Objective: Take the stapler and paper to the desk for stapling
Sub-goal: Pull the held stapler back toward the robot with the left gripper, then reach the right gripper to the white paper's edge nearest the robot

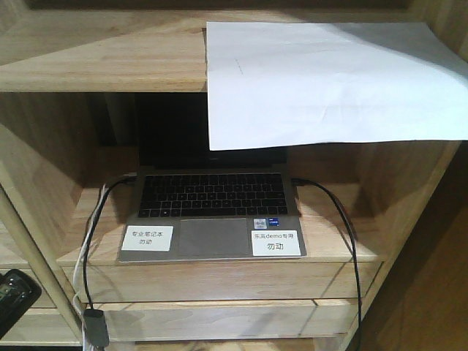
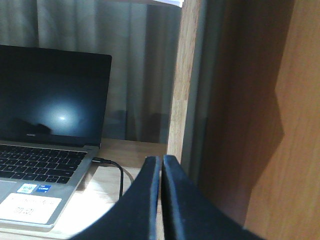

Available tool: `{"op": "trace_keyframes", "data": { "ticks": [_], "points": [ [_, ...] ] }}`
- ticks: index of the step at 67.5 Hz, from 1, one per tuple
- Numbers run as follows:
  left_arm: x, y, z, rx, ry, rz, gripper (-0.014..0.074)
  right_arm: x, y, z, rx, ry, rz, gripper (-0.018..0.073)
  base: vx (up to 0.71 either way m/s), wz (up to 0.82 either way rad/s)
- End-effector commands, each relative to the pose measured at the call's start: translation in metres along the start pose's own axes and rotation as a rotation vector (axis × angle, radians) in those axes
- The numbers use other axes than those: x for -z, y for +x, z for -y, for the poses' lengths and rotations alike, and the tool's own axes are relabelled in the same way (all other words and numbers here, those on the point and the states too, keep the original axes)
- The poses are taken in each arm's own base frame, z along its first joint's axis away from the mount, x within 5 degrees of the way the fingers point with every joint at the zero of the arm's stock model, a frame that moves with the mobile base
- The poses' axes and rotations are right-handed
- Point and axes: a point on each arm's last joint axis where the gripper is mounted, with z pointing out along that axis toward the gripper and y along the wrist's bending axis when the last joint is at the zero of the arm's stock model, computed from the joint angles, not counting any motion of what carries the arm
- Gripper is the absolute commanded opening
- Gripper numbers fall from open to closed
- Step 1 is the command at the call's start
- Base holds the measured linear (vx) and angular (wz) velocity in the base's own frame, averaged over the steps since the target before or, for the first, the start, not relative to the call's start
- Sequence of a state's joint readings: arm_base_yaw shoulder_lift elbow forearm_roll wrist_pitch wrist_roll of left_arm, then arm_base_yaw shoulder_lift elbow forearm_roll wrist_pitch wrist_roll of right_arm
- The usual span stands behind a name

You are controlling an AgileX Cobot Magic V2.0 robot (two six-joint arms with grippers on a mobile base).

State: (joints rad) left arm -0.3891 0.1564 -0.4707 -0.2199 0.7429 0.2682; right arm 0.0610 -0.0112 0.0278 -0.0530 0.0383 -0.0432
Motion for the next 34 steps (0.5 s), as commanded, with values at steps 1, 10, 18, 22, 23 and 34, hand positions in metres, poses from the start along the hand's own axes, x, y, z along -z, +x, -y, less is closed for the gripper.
{"op": "trace_keyframes", "data": {
  "ticks": [1,10,18,22,23,34],
  "points": [
    [0.0051,-0.0193,-0.0018,0.019,-0.014,0.143,-0.0007,0.0012,-0.0062,0.0003,0.009,0.005,0.082,-0.0009,0.0,0.0],
    [0.0051,-0.0193,-0.0018,0.019,-0.014,0.143,-0.0007,0.0012,-0.0064,0.0003,0.009,0.005,0.084,-0.0009,0.0,0.0],
    [0.0051,-0.0193,-0.0018,0.019,-0.014,0.143,-0.0007,0.0012,-0.0064,0.0003,0.009,0.005,0.084,-0.0009,0.0,0.0],
    [0.0051,-0.0193,-0.0018,0.019,-0.014,0.143,-0.0007,0.0012,-0.0064,0.0003,0.009,0.005,0.084,-0.0009,0.0,0.0],
    [0.0051,-0.0193,-0.0018,0.019,-0.014,0.143,-0.0007,0.0012,-0.0064,0.0003,0.009,0.005,0.084,-0.0009,0.0,0.0],
    [0.0051,-0.0193,-0.0018,0.019,-0.014,0.143,-0.0007,0.0012,-0.0064,0.0003,0.009,0.005,0.084,-0.0009,0.0,0.0]
  ]
}}
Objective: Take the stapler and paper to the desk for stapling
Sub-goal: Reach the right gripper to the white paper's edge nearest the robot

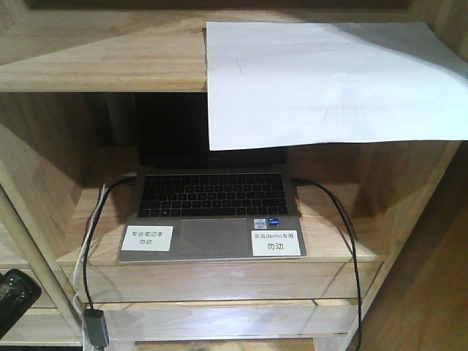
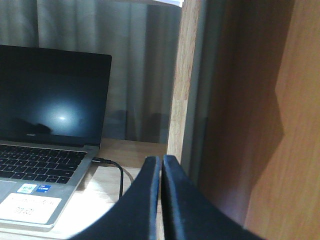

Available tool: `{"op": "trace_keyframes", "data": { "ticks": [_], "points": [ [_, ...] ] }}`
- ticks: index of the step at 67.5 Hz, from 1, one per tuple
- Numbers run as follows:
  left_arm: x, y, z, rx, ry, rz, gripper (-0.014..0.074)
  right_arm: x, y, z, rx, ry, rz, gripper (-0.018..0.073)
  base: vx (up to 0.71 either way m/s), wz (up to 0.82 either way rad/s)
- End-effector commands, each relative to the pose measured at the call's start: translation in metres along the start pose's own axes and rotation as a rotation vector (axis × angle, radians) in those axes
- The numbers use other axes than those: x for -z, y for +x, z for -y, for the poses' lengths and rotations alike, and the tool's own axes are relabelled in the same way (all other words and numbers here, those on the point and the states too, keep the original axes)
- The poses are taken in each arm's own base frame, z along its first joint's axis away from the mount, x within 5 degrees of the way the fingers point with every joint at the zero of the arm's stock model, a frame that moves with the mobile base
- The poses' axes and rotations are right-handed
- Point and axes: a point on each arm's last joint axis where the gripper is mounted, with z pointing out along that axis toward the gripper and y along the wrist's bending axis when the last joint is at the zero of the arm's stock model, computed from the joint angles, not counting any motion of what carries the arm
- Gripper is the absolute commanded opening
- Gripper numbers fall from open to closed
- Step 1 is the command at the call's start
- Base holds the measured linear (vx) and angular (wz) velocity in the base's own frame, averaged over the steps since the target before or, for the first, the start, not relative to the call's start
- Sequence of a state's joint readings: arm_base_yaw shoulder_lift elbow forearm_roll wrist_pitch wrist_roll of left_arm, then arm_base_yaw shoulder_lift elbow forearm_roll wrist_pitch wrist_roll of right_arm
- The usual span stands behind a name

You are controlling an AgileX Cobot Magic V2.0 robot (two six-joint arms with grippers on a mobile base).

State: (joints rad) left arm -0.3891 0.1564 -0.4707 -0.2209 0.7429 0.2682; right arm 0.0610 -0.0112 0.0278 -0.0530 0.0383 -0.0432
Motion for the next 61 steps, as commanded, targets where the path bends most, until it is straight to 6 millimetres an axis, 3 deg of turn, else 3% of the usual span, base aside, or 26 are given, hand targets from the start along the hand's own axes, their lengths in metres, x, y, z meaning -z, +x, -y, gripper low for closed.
{"op": "trace_keyframes", "data": {
  "ticks": [1,21,32,44,61],
  "points": [
    [0.005,-0.019,-0.002,0.018,-0.015,0.143,-0.0007,0.001,-0.006,0.0,0.009,0.005,0.084,-0.0009,0.0,0.0],
    [0.005,-0.019,-0.002,0.018,-0.015,0.143,-0.0007,0.002,-0.011,0.0,-0.018,0.006,0.136,-0.0009,0.0,0.0],
    [0.005,-0.019,-0.002,0.016,-0.017,0.143,-0.0007,0.003,-0.02,0.0,-0.36,-0.045,0.228,-0.0009,0.0,0.0],
    [0.005,-0.019,-0.002,0.016,-0.017,0.143,-0.0007,0.003,-0.017,-0.003,-0.757,-0.102,0.18,-0.0009,0.0,0.0],
    [0.005,-0.019,-0.002,0.016,-0.017,0.143,-0.0007,0.002,-0.014,-0.003,-1.053,-0.117,0.141,0.0,0.0,0.0]
  ]
}}
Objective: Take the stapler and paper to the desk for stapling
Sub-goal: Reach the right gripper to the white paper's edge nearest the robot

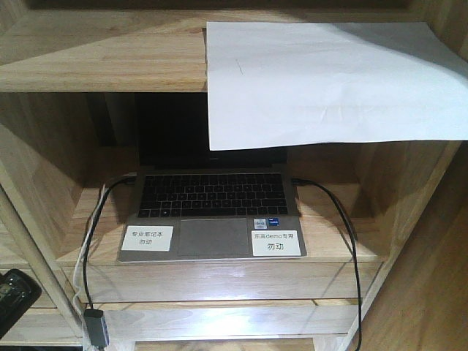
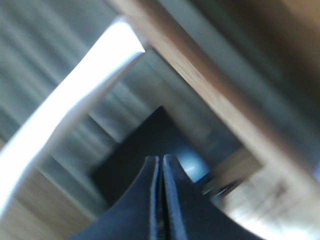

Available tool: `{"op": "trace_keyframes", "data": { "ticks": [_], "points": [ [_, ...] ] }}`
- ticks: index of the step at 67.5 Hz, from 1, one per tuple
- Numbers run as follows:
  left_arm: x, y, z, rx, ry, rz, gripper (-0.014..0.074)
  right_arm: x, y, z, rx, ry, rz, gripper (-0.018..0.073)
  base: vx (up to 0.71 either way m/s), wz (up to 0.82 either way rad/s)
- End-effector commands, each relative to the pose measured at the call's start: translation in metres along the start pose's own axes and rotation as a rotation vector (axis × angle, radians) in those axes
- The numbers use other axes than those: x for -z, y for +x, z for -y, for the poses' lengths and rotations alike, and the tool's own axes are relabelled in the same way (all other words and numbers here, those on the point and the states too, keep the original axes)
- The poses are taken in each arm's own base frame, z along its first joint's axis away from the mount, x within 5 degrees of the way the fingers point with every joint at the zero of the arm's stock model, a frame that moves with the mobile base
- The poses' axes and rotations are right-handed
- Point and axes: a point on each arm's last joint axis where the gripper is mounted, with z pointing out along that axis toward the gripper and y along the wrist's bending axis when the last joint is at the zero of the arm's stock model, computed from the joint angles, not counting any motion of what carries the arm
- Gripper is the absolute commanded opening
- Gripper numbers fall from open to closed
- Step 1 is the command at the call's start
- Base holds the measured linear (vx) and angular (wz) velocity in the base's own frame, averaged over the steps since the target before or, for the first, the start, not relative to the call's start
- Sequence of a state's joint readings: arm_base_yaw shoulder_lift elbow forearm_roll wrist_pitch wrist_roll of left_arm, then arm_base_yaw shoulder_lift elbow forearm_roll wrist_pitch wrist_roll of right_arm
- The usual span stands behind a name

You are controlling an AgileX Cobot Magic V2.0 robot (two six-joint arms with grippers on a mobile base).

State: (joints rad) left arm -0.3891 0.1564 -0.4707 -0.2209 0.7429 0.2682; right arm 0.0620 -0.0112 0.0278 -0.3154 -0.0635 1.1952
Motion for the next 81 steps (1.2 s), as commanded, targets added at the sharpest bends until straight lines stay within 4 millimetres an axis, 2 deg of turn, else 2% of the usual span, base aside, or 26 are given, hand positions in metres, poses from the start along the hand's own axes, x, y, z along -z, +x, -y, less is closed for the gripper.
{"op": "trace_keyframes", "data": {
  "ticks": [1,13,22,33,42,62,81],
  "points": [
    [0.005,-0.019,-0.002,0.016,-0.017,0.143,-0.0007,0.001,-0.002,-0.006,-0.102,-0.072,0.024,0.0002,0.0,0.0],
    [0.005,-0.019,-0.002,0.016,-0.017,0.143,-0.0007,-0.001,-0.003,-0.01,-0.18,-0.117,0.025,0.0066,0.0,0.0],
    [0.005,-0.019,-0.002,0.015,-0.017,0.143,-0.0007,-0.008,-0.005,-0.021,-0.189,-0.216,0.014,0.0202,0.0,0.0],
    [0.005,-0.019,-0.002,0.015,-0.017,0.143,-0.0007,-0.026,0.002,-0.029,-0.212,-0.29,-0.08,0.0429,0.0,0.0],
    [0.005,-0.019,-0.002,0.015,-0.017,0.143,-0.0007,-0.041,0.002,-0.038,-0.261,-0.393,-0.116,0.0533,0.0,0.0],
    [0.005,-0.019,-0.002,0.015,-0.017,0.143,-0.0007,-0.093,-0.005,-0.061,-0.281,-0.514,-0.193,0.0554,0.0,0.0],
    [0.005,-0.019,-0.002,0.015,-0.017,0.143,-0.0007,-0.124,-0.005,-0.059,-0.349,-0.461,-0.224,0.0554,0.0,0.0]
  ]
}}
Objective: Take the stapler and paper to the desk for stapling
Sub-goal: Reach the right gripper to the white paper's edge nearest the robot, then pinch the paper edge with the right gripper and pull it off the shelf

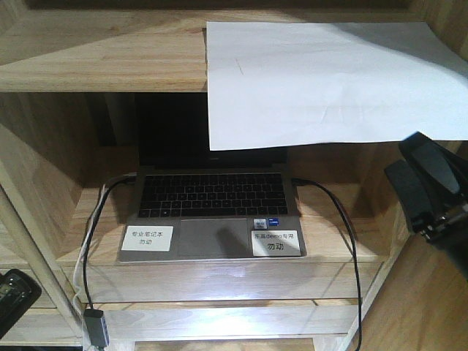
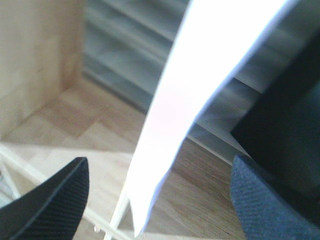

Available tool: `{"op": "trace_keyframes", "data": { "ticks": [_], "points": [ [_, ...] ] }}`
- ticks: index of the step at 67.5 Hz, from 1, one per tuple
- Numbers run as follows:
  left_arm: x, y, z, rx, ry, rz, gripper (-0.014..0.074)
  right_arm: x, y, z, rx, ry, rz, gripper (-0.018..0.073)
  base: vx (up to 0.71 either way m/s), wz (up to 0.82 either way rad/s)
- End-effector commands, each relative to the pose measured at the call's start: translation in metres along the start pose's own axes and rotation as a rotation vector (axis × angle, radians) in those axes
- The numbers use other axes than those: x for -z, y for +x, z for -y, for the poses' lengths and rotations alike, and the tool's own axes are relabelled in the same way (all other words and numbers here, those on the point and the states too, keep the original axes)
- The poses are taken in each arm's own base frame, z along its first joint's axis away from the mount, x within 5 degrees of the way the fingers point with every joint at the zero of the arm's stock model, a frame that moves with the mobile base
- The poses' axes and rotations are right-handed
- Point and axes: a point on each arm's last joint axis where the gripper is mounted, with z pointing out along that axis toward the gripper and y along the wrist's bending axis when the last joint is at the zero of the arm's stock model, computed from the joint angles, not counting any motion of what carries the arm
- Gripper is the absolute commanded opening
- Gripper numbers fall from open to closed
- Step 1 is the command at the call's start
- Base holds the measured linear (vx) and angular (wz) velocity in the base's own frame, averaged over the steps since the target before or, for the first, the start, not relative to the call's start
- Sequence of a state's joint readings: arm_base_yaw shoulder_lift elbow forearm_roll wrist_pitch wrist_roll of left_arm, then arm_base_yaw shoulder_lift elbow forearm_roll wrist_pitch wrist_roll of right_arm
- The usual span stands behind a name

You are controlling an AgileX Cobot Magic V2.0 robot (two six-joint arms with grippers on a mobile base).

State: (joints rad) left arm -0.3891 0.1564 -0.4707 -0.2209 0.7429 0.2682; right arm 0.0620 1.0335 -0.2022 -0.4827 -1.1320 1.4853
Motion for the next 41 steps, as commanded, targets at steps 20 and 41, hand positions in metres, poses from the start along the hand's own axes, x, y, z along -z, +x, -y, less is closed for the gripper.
{"op": "trace_keyframes", "data": {
  "ticks": [20,41],
  "points": [
    [0.005,-0.019,-0.002,0.015,-0.017,0.143,-0.0007,-0.032,-0.02,-0.01,0.005,-0.11,0.043,0.0552,0.0,0.0],
    [0.005,-0.019,-0.002,0.015,-0.017,0.143,-0.0007,-0.052,-0.031,-0.013,0.023,-0.15,0.069,0.0525,0.0,0.0]
  ]
}}
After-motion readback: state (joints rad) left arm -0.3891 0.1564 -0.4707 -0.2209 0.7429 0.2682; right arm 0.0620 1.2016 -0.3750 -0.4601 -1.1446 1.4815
